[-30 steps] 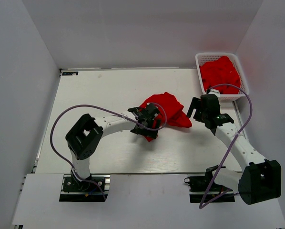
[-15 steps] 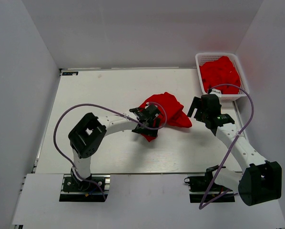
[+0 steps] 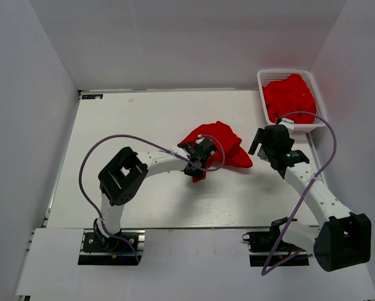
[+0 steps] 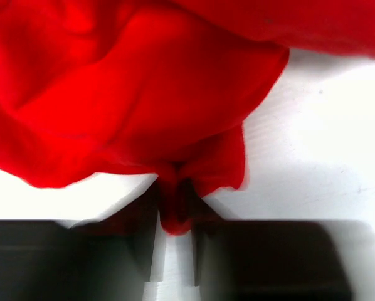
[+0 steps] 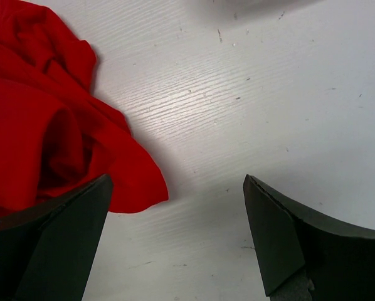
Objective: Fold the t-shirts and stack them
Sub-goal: Flatten out the tshirt
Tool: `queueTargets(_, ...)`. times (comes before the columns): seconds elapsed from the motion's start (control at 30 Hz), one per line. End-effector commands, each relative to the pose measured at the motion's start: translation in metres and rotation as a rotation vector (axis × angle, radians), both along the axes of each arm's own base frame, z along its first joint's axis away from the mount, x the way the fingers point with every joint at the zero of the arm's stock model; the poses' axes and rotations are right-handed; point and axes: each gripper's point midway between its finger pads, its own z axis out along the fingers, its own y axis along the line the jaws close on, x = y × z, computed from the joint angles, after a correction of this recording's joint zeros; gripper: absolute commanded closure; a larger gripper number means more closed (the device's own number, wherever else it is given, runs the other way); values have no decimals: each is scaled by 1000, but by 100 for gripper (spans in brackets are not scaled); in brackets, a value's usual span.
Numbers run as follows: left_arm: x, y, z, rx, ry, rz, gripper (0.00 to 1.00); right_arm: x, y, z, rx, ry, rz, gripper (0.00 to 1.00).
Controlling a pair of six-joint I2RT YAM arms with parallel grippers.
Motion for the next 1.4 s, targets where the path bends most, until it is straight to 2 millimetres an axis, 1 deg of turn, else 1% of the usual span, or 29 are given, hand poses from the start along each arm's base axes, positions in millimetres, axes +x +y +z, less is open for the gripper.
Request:
queueTargets(0.0, -3, 6, -6, 46, 6, 1, 86, 5, -7, 23, 1, -72, -45, 10)
queueTargets(0.03, -2, 6, -2, 37, 0, 1, 97, 4, -6, 23, 5, -73, -45, 10)
queueTargets(0.07, -1, 9, -2, 49, -5, 16, 100, 4, -6, 22, 3, -72, -37, 10)
queueTargets(0.13, 0, 10, 8, 43, -25, 21, 100, 3, -4, 20, -7, -59, -7, 10)
queueTargets(0.2, -1, 15, 11, 49, -29, 33, 100, 3, 0, 15, -10, -41, 30, 10)
queueTargets(0.23, 2, 20, 15, 45, -41, 57, 100, 3, 1, 14, -16, -35, 49, 10)
queueTargets(0.27, 2, 20, 19, 36, -48, 57, 100, 3, 7, 14, 2, -30, 73, 10)
queueTargets(0.3, 0, 25, 20, 51, -49, 61, 100, 3, 9, 9, 0, -15, 92, 10)
queueTargets(0.33, 3, 30, 22, 51, -58, 82, 100, 4, 11, 10, 4, -19, 104, 10)
queueTargets(0.37, 3, 30, 30, 39, -66, 83, 100, 2, 19, 7, 25, -5, 142, 10)
queueTargets(0.4, 3, 34, 32, 48, -77, 89, 100, 4, 22, 8, 26, -9, 167, 10)
queueTargets(0.43, 6, 39, 36, 63, -98, 99, 100, 3, 23, 4, 28, -1, 180, 10)
queueTargets(0.47, 7, 40, 40, 63, -112, 104, 100, 2, 32, -1, 52, 16, 222, 10)
queueTargets(0.5, 9, 44, 44, 72, -128, 112, 100, 3, 34, 0, 51, 10, 241, 10)
queueTargets(0.53, 8, 46, 44, 85, -130, 115, 100, 1, 37, -8, 60, 37, 259, 10)
queueTargets(0.6, 9, 50, 48, 96, -139, 120, 100, 1, 41, -14, 67, 50, 286, 10)
queueTargets(0.63, 9, 54, 48, 114, -142, 124, 100, -1, 43, -22, 70, 80, 292, 10)
queueTargets(0.67, 7, 56, 47, 122, -136, 123, 100, -1, 43, -25, 70, 90, 294, 10)
queueTargets(0.77, 11, 56, 53, 128, -157, 132, 100, 0, 43, -35, 64, 119, 295, 10)
queueTargets(0.83, 10, 58, 53, 132, -150, 139, 100, 2, 44, -41, 66, 131, 291, 10)
queueTargets(0.87, 11, 56, 56, 125, -155, 140, 100, 1, 43, -48, 64, 154, 288, 10)
queueTargets(0.93, 10, 58, 55, 133, -150, 139, 100, 1, 44, -55, 73, 168, 279, 10)
queueTargets(1.03, 10, 57, 55, 128, -150, 147, 100, 0, 47, -65, 87, 189, 287, 10)
queueTargets(1.13, 11, 58, 56, 134, -158, 151, 100, -1, 56, -78, 124, 220, 309, 10)
queueTargets(1.2, 11, 59, 56, 134, -158, 151, 100, 5, 59, -81, 139, 213, 304, 10)
queueTargets(1.23, 10, 60, 55, 143, -152, 150, 100, 4, 59, -85, 145, 227, 301, 10)
queueTargets(1.27, 10, 60, 55, 138, -151, 158, 100, 8, 61, -84, 151, 211, 303, 10)
queueTargets(1.3, 10, 60, 55, 138, -151, 158, 100, 7, 62, -89, 155, 224, 298, 10)
queueTargets(1.37, 9, 63, 53, 151, -153, 160, 100, 9, 63, -90, 165, 217, 294, 15)
